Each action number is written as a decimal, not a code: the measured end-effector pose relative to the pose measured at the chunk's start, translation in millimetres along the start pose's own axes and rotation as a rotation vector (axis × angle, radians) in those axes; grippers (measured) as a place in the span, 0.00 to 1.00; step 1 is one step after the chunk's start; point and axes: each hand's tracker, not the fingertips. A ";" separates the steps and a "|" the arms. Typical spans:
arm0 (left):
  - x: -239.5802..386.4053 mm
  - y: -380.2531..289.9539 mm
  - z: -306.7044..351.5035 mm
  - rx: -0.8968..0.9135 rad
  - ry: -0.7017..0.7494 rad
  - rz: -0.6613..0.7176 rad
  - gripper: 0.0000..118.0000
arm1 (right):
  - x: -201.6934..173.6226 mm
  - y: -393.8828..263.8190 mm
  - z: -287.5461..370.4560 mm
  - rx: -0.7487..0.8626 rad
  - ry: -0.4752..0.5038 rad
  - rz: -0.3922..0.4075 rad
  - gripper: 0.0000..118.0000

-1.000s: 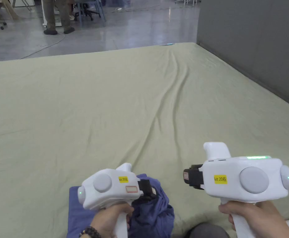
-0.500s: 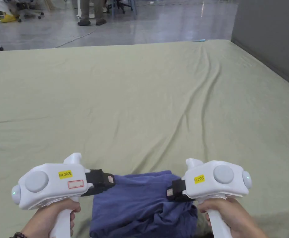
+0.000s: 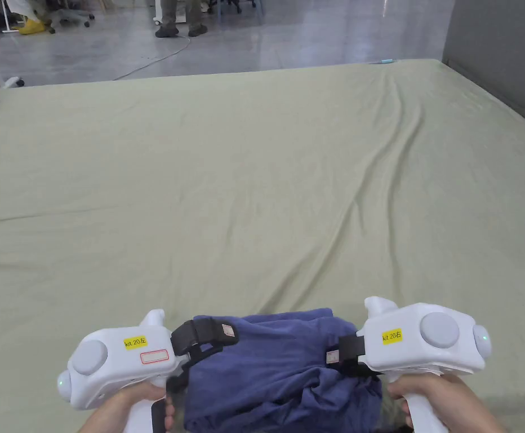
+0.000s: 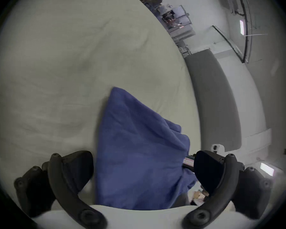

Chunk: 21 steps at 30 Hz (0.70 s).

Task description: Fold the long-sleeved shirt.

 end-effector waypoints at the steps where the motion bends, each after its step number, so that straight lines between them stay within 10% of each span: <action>1: -3.1 -2.7 -2.6 -0.023 -0.058 0.017 1.00 | -0.5 -0.1 0.1 0.000 -0.003 0.001 0.00; 6: 2.6 -16.0 -12.5 -0.052 -0.033 -0.104 0.99 | -1.3 0.4 -0.7 -0.001 -0.009 0.006 0.00; 8: 11.5 -15.5 -9.8 -0.051 0.092 -0.176 0.52 | -1.7 -0.9 -0.5 0.001 -0.007 -0.001 0.00; 9: 13.0 -15.1 -8.4 -0.051 0.156 -0.221 0.01 | -1.7 -1.2 -0.5 0.002 -0.007 -0.001 0.00; 21: 45.4 10.2 36.3 0.025 0.090 -0.314 0.03 | -78.7 15.9 16.6 0.085 -0.116 0.155 0.00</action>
